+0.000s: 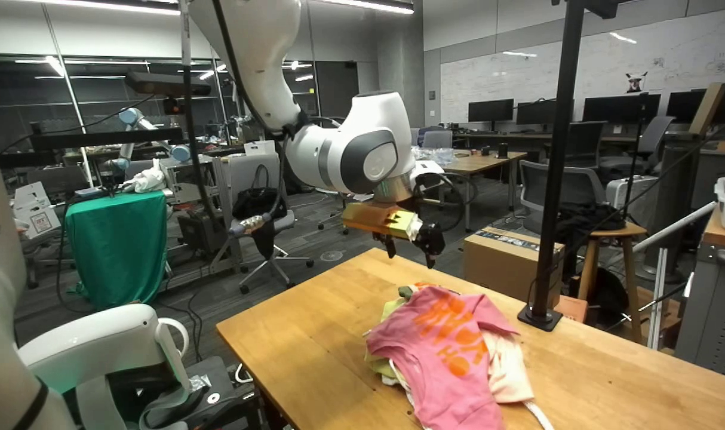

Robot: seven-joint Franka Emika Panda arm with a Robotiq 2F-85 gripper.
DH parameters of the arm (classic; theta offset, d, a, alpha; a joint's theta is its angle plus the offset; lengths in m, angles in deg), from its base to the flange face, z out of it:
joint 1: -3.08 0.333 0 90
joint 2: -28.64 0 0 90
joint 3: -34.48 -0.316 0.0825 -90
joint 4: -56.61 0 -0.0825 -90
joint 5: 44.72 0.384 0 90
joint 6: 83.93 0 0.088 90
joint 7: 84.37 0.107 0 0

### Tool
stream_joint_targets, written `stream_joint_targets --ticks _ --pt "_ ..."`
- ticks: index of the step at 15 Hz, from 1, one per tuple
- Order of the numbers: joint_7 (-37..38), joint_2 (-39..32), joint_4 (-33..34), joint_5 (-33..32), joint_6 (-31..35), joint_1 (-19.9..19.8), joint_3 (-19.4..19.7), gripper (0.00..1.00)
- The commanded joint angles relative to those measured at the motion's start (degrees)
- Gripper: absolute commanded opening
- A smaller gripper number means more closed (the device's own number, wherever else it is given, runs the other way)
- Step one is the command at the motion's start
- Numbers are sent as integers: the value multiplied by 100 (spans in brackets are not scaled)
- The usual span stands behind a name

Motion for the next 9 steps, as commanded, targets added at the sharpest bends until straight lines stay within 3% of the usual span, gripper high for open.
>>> stream_joint_targets --ticks 1,5,9 --pt "375 -375 110 -631 560 66 250 100" --pt "828 -826 320 -1224 863 275 632 100" --pt "950 -1228 554 -1181 1008 386 749 100"
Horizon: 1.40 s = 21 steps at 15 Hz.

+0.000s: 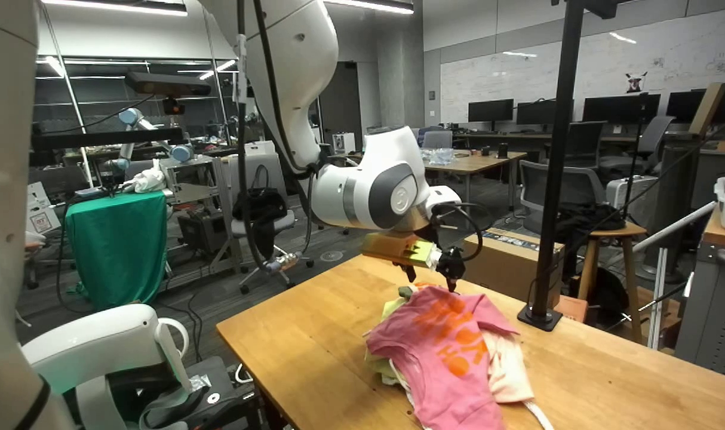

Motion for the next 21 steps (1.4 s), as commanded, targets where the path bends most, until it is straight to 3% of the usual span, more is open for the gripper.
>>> stream_joint_targets --ticks 1,6,12,17,18,19,21 --pt "223 -382 323 -52 184 197 157 100" --pt "339 -721 552 -74 171 401 341 100" --pt "549 -1013 784 -217 153 803 909 100" --pt "562 -1060 848 -190 63 909 1063 100" --pt "538 -1046 846 -167 8 894 1032 75" --pt "494 -1012 829 -140 -69 857 975 75" --pt "482 -957 805 -165 -221 870 970 58"
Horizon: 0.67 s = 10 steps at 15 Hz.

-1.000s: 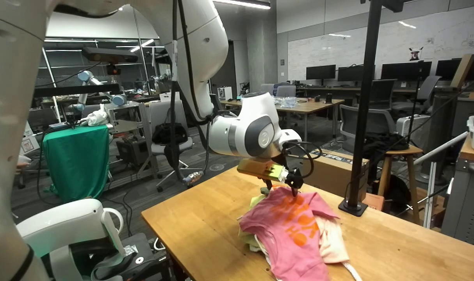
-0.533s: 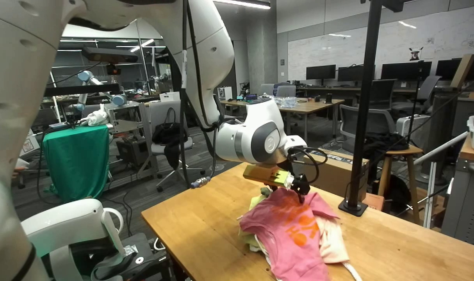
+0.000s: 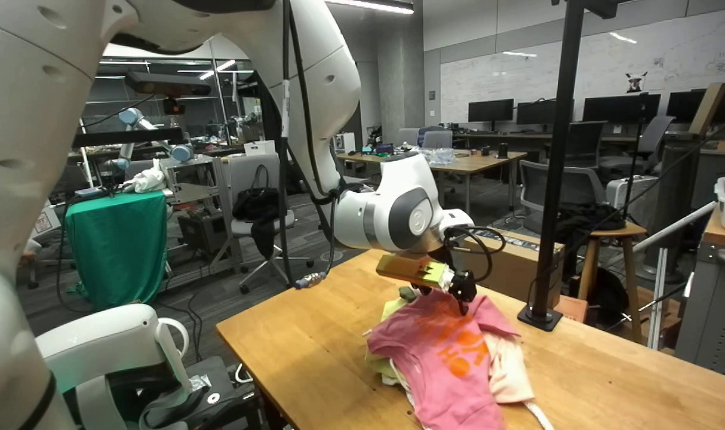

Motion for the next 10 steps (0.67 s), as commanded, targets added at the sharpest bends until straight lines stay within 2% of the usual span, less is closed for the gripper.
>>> stream_joint_targets --ticks 1,7,9,10 --pt "144 57 75 -160 -303 105 80 49" --pt "407 425 -78 -482 -909 217 216 8" --pt "647 639 -155 -774 -1203 291 326 3" --pt "799 750 -179 -975 -1349 331 380 6"
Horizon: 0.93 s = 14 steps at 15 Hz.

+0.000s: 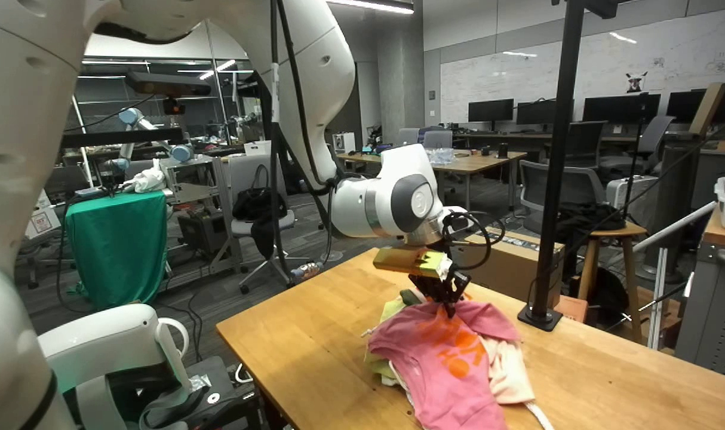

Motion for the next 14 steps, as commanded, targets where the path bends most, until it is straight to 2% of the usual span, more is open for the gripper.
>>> stream_joint_targets --ticks 1,5,9,14 --pt "597 571 -218 -728 -550 229 286 9" --pt "1249 1019 -302 -1618 -990 130 283 9" --pt "1991 1442 -314 -2469 -1274 -135 143 8" --pt "2669 1974 -295 -3041 -1358 -650 -99 8"
